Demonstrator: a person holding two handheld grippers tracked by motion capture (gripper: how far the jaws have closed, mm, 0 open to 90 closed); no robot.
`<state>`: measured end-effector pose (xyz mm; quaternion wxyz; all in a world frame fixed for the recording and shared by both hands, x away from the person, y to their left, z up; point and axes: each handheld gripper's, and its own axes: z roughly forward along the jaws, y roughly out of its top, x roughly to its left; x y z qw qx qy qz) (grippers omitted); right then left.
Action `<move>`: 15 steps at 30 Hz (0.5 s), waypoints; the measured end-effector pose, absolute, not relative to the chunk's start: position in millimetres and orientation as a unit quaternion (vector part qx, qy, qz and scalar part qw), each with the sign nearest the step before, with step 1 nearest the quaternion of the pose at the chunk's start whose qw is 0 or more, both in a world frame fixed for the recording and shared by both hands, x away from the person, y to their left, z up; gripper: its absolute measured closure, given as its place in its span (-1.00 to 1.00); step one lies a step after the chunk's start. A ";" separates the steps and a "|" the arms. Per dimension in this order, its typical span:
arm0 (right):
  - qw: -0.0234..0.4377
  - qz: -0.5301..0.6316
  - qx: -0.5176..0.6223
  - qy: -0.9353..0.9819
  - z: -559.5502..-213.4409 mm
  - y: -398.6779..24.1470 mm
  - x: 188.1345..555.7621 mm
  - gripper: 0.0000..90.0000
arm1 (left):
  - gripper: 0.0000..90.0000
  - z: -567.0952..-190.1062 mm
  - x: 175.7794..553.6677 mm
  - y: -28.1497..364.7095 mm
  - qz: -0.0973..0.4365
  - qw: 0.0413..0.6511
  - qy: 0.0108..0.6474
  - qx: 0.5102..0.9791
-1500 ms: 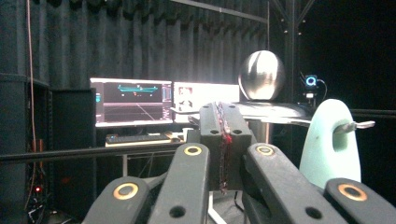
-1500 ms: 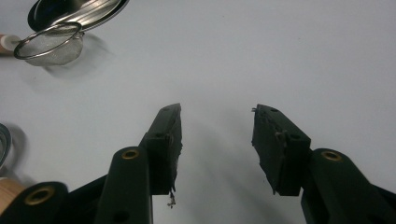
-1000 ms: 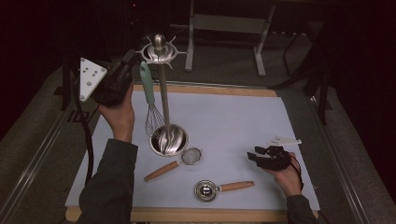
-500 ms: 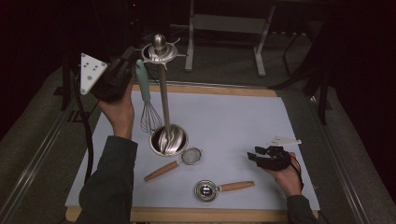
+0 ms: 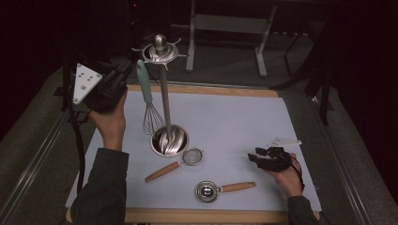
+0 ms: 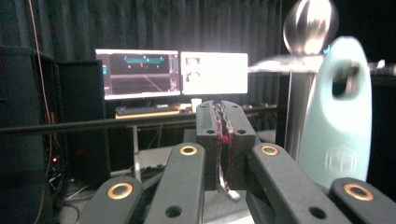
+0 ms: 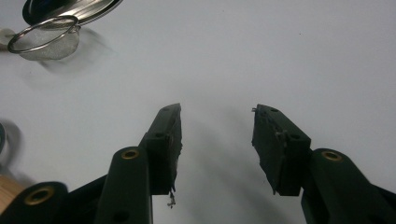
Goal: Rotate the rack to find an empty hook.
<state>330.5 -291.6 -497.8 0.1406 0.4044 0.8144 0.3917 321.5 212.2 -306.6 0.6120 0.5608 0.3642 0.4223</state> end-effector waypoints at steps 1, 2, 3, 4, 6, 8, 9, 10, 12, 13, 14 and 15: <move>0.140 0.391 0.405 0.815 -498.0 -291.5 330.4 0.16 | 0.91 -308.2 320.5 213.2 0.420 0.609 0.365 0.565; 0.140 0.391 0.405 0.815 -498.1 -291.3 330.3 0.16 | 0.90 -310.1 319.5 214.5 0.419 0.606 0.363 0.570; 0.140 0.391 0.405 0.815 -498.0 -291.1 330.2 0.15 | 0.87 -311.7 318.6 215.5 0.418 0.604 0.362 0.574; 0.140 0.391 0.404 0.815 -498.0 -291.0 330.3 0.15 | 0.87 -314.4 317.5 216.9 0.415 0.600 0.362 0.580; 0.140 0.390 0.405 0.815 -497.9 -291.0 330.3 0.15 | 0.87 -319.7 315.7 219.5 0.413 0.595 0.363 0.586; 0.141 0.390 0.405 0.815 -497.9 -291.4 330.5 0.15 | 0.84 -325.5 314.4 222.2 0.406 0.593 0.367 0.590; 0.141 0.390 0.405 0.815 -498.1 -291.6 330.5 0.15 | 0.81 -330.7 313.3 224.1 0.402 0.592 0.369 0.593; 0.141 0.389 0.405 0.815 -498.5 -291.5 330.5 0.15 | 0.80 -335.1 312.9 225.4 0.399 0.591 0.373 0.593; 0.140 0.388 0.405 0.816 -499.1 -291.1 330.7 0.15 | 0.80 -343.9 312.6 228.2 0.394 0.585 0.381 0.597; 0.140 0.388 0.405 0.816 -499.2 -290.7 330.7 0.15 | 0.80 -348.3 312.8 229.8 0.391 0.583 0.385 0.599; 0.140 0.388 0.404 0.817 -499.2 -290.4 330.7 0.15 | 0.80 -352.4 313.3 230.8 0.388 0.582 0.389 0.599; 0.140 0.388 0.404 0.817 -499.2 -290.1 330.7 0.15 | 0.80 -355.3 313.5 231.8 0.387 0.580 0.392 0.600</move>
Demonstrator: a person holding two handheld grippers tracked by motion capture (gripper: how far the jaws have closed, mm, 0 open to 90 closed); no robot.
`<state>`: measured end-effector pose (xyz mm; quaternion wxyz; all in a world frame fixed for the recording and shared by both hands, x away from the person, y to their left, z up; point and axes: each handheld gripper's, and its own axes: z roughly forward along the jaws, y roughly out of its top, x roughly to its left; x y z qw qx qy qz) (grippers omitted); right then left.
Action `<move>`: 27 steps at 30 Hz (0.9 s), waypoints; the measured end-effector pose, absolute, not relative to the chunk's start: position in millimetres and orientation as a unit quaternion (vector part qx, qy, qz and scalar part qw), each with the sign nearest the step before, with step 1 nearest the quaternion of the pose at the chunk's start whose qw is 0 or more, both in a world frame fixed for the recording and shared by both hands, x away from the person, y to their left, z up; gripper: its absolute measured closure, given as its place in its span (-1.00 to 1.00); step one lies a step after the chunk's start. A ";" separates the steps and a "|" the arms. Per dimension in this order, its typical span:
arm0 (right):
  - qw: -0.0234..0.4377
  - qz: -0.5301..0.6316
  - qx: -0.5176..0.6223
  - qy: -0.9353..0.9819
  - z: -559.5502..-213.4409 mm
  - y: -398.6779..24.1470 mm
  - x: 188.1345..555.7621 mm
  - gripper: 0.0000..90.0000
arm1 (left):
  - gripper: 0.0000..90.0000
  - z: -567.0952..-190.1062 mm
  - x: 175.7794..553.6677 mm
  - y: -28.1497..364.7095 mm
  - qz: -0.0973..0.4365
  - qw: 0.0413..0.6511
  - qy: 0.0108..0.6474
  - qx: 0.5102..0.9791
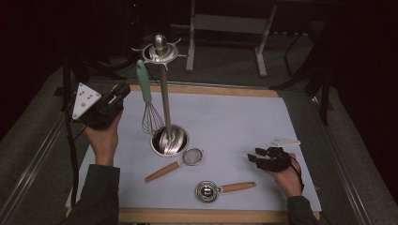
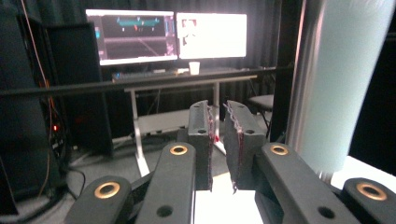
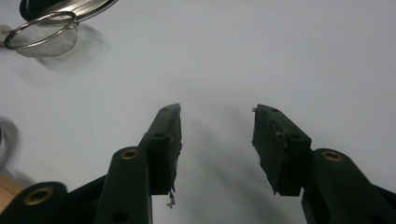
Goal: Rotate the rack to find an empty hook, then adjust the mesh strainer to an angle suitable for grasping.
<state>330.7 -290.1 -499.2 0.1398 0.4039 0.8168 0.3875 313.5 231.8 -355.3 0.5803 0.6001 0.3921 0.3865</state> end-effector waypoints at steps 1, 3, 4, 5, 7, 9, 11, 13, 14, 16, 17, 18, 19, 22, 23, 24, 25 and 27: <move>0.139 0.387 0.405 0.817 -499.2 -289.9 330.6 0.15 | 0.80 -359.8 313.8 233.4 0.382 0.579 0.396 0.601; 0.139 0.386 0.405 0.817 -499.5 -289.8 330.6 0.15 | 0.80 -366.3 314.3 234.8 0.379 0.571 0.402 0.608; 0.139 0.386 0.404 0.817 -499.8 -289.9 330.6 0.15 | 0.80 -369.5 314.3 234.9 0.379 0.566 0.404 0.611; 0.139 0.386 0.404 0.817 -500.0 -289.9 330.6 0.15 | 0.80 -372.6 313.8 235.4 0.381 0.558 0.406 0.616; 0.139 0.386 0.406 0.817 -499.7 -290.2 330.5 0.15 | 0.82 -378.6 312.9 236.9 0.382 0.544 0.412 0.623; 0.140 0.388 0.406 0.816 -499.6 -290.7 330.7 0.15 | 0.81 -384.5 312.0 239.1 0.380 0.538 0.416 0.627; 0.144 0.386 0.404 0.816 -498.4 -290.4 330.5 0.15 | 0.81 -393.1 311.2 241.8 0.375 0.527 0.424 0.634; 0.145 0.387 0.403 0.817 -497.9 -289.7 330.3 0.15 | 0.81 -401.0 310.7 243.3 0.369 0.520 0.430 0.640; 0.145 0.387 0.402 0.817 -497.8 -289.2 330.3 0.15 | 0.81 -405.5 310.5 244.2 0.366 0.515 0.432 0.644; 0.145 0.386 0.401 0.818 -497.8 -288.0 330.4 0.15 | 0.81 -415.8 309.5 245.8 0.359 0.508 0.438 0.648; 0.144 0.385 0.401 0.819 -498.0 -287.4 330.4 0.15 | 0.81 -419.1 309.2 246.1 0.357 0.507 0.441 0.649; 0.144 0.384 0.400 0.819 -498.2 -286.9 330.4 0.15 | 0.80 -424.5 308.7 246.6 0.352 0.505 0.446 0.649; 0.144 0.384 0.399 0.820 -498.2 -286.1 330.5 0.15 | 0.79 -428.7 308.6 247.0 0.347 0.505 0.449 0.650; 0.144 0.385 0.394 0.822 -496.4 -283.1 330.5 0.15 | 0.72 -440.8 307.8 244.4 0.336 0.497 0.455 0.658; 0.146 0.384 0.391 0.824 -495.4 -281.6 330.4 0.15 | 0.68 -444.8 307.5 243.6 0.331 0.496 0.452 0.663; 0.147 0.385 0.388 0.824 -494.3 -280.1 330.2 0.15 | 0.65 -449.0 306.9 242.5 0.328 0.494 0.450 0.668; 0.148 0.385 0.386 0.826 -493.1 -278.8 329.9 0.15 | 0.63 -453.2 306.2 241.3 0.325 0.492 0.449 0.671; 0.148 0.384 0.382 0.828 -491.5 -276.7 329.4 0.15 | 0.61 -461.7 305.4 240.0 0.320 0.486 0.449 0.678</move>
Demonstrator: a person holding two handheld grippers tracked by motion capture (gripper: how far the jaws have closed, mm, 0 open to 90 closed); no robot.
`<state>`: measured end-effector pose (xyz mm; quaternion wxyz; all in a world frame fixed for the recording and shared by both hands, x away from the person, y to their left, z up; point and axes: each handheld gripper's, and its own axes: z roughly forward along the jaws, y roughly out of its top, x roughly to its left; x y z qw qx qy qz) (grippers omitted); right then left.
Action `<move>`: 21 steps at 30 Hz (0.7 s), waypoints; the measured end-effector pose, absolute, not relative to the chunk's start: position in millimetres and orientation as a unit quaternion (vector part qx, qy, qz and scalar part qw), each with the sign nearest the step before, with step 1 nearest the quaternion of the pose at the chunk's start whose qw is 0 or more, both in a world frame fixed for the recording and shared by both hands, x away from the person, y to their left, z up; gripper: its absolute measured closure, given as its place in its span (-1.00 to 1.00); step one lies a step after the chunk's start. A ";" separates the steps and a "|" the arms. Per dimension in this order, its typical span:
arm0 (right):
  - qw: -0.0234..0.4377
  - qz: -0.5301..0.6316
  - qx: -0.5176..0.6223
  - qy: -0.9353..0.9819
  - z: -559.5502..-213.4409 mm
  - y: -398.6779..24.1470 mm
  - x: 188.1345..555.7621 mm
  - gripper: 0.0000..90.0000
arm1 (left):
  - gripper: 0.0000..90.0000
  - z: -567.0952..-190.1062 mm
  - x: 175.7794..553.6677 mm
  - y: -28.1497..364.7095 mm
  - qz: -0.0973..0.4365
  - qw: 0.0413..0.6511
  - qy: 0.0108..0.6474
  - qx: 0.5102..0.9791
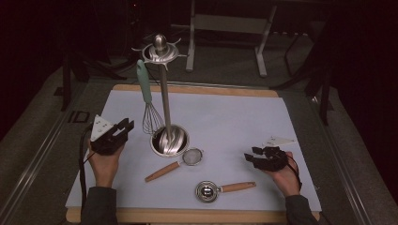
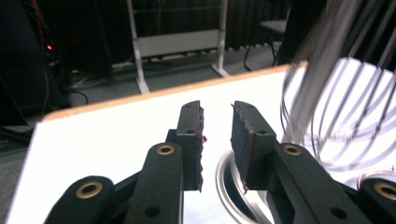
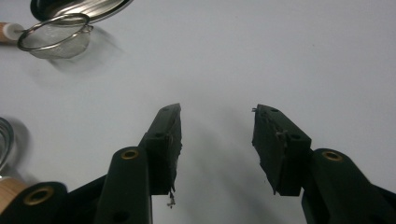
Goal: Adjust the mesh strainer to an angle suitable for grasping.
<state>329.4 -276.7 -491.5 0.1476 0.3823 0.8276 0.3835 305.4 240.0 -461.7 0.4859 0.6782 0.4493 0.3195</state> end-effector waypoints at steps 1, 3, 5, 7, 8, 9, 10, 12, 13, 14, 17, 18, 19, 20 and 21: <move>0.149 0.384 0.379 0.829 -490.7 -275.2 329.5 0.15 | 0.60 -465.8 305.0 239.6 0.316 0.483 0.451 0.681; 0.150 0.383 0.375 0.831 -489.7 -272.6 329.4 0.15 | 0.59 -473.5 304.9 240.1 0.310 0.477 0.456 0.684; 0.151 0.382 0.369 0.834 -488.4 -268.9 329.0 0.15 | 0.56 -480.7 304.3 240.9 0.304 0.476 0.461 0.685; 0.151 0.380 0.363 0.838 -486.9 -264.7 328.7 0.15 | 0.55 -487.8 303.7 241.2 0.299 0.472 0.465 0.687; 0.151 0.379 0.359 0.840 -485.9 -261.8 328.8 0.15 | 0.54 -491.3 303.6 241.3 0.296 0.470 0.467 0.688; 0.150 0.379 0.356 0.841 -485.0 -259.3 328.9 0.15 | 0.53 -494.9 303.4 241.7 0.294 0.468 0.469 0.689; 0.151 0.378 0.351 0.843 -484.3 -256.8 329.2 0.15 | 0.52 -498.7 303.5 242.5 0.290 0.468 0.472 0.688; 0.148 0.378 0.344 0.847 -483.5 -251.7 329.7 0.16 | 0.52 -506.3 304.1 244.4 0.281 0.470 0.481 0.685; 0.144 0.379 0.337 0.850 -483.5 -247.9 330.1 0.16 | 0.52 -509.6 304.7 244.9 0.278 0.468 0.484 0.685; 0.143 0.376 0.333 0.853 -483.6 -244.5 330.3 0.16 | 0.52 -512.4 305.7 245.0 0.277 0.465 0.487 0.686; 0.141 0.369 0.321 0.861 -483.8 -234.4 332.0 0.16 | 0.51 -520.5 308.6 245.1 0.271 0.458 0.492 0.688; 0.141 0.368 0.317 0.863 -483.5 -230.9 332.6 0.16 | 0.51 -522.7 309.3 245.3 0.269 0.457 0.494 0.689; 0.141 0.367 0.314 0.864 -483.1 -228.2 333.0 0.16 | 0.51 -525.5 310.0 245.1 0.265 0.456 0.496 0.690; 0.139 0.367 0.309 0.866 -482.7 -224.2 333.5 0.16 | 0.51 -528.1 310.9 244.6 0.264 0.450 0.497 0.693; 0.138 0.366 0.304 0.869 -482.1 -218.6 334.0 0.16 | 0.51 -529.3 311.4 244.1 0.265 0.447 0.498 0.694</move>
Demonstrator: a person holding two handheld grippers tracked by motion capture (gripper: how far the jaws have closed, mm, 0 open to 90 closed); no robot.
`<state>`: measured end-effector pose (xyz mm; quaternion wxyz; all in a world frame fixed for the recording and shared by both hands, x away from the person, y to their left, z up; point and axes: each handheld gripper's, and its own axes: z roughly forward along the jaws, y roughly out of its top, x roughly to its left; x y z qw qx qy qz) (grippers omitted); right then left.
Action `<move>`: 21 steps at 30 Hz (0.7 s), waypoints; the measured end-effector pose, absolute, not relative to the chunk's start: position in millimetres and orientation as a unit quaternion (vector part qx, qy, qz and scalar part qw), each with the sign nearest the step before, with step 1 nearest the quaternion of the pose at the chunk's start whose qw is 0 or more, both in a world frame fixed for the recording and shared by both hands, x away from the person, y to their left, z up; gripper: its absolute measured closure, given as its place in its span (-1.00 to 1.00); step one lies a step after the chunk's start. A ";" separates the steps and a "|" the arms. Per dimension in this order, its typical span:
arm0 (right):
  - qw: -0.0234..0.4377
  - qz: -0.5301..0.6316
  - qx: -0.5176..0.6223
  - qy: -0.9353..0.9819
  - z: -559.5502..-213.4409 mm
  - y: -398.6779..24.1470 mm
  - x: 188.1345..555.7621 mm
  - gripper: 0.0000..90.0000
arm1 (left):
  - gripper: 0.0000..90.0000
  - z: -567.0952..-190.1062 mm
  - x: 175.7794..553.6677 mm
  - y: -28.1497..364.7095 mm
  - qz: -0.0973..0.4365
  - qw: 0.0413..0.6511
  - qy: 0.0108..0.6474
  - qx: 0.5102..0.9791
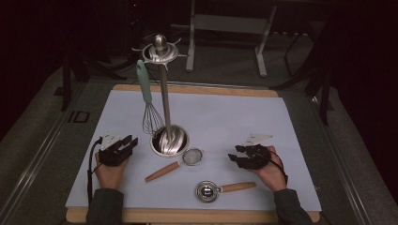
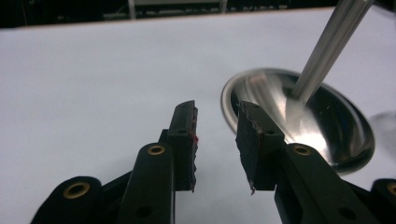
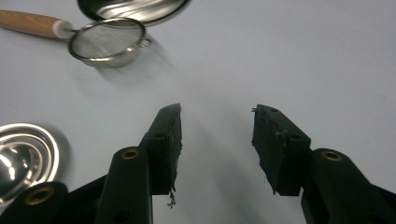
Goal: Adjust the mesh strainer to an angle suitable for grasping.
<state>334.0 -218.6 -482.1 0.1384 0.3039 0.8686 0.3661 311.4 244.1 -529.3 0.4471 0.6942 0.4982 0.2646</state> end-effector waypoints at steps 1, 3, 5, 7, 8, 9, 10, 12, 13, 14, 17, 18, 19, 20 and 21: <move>0.138 0.364 0.298 0.871 -481.7 -215.3 334.5 0.16 | 0.50 -530.7 311.9 243.8 0.263 0.444 0.498 0.696; 0.137 0.359 0.284 0.878 -479.6 -203.9 335.0 0.16 | 0.50 -534.0 313.0 243.5 0.259 0.442 0.501 0.698; 0.136 0.356 0.269 0.885 -477.1 -193.3 335.8 0.15 | 0.50 -536.2 314.3 243.3 0.253 0.440 0.503 0.699; 0.135 0.355 0.258 0.889 -474.9 -182.9 337.6 0.15 | 0.49 -536.9 314.8 242.6 0.252 0.439 0.503 0.701; 0.134 0.353 0.254 0.890 -474.1 -177.7 338.4 0.14 | 0.49 -537.2 314.8 242.5 0.251 0.438 0.503 0.702; 0.133 0.352 0.248 0.893 -473.6 -172.6 339.4 0.14 | 0.48 -537.6 315.1 242.4 0.250 0.439 0.503 0.702; 0.131 0.350 0.243 0.895 -473.2 -167.5 340.0 0.14 | 0.48 -538.0 315.3 242.5 0.249 0.438 0.504 0.701; 0.126 0.348 0.228 0.901 -473.2 -157.3 341.3 0.13 | 0.48 -538.1 315.3 243.3 0.247 0.441 0.507 0.698; 0.122 0.348 0.219 0.903 -473.2 -152.7 342.1 0.13 | 0.48 -538.2 315.2 244.1 0.246 0.444 0.507 0.697; 0.119 0.349 0.212 0.905 -473.3 -148.2 342.9 0.13 | 0.48 -538.2 315.0 245.0 0.244 0.445 0.507 0.696; 0.113 0.344 0.202 0.910 -473.6 -136.2 344.0 0.13 | 0.48 -538.5 314.4 247.3 0.241 0.454 0.512 0.689; 0.111 0.345 0.196 0.911 -473.9 -131.3 344.3 0.13 | 0.47 -538.6 314.3 247.4 0.240 0.454 0.513 0.688; 0.110 0.346 0.192 0.912 -474.0 -127.4 344.2 0.13 | 0.47 -538.6 314.3 247.4 0.240 0.453 0.513 0.689; 0.107 0.347 0.191 0.912 -474.2 -123.3 343.6 0.13 | 0.47 -538.6 314.3 247.0 0.241 0.452 0.513 0.689; 0.104 0.347 0.187 0.913 -474.5 -119.2 343.1 0.13 | 0.47 -538.6 314.3 246.6 0.242 0.451 0.512 0.690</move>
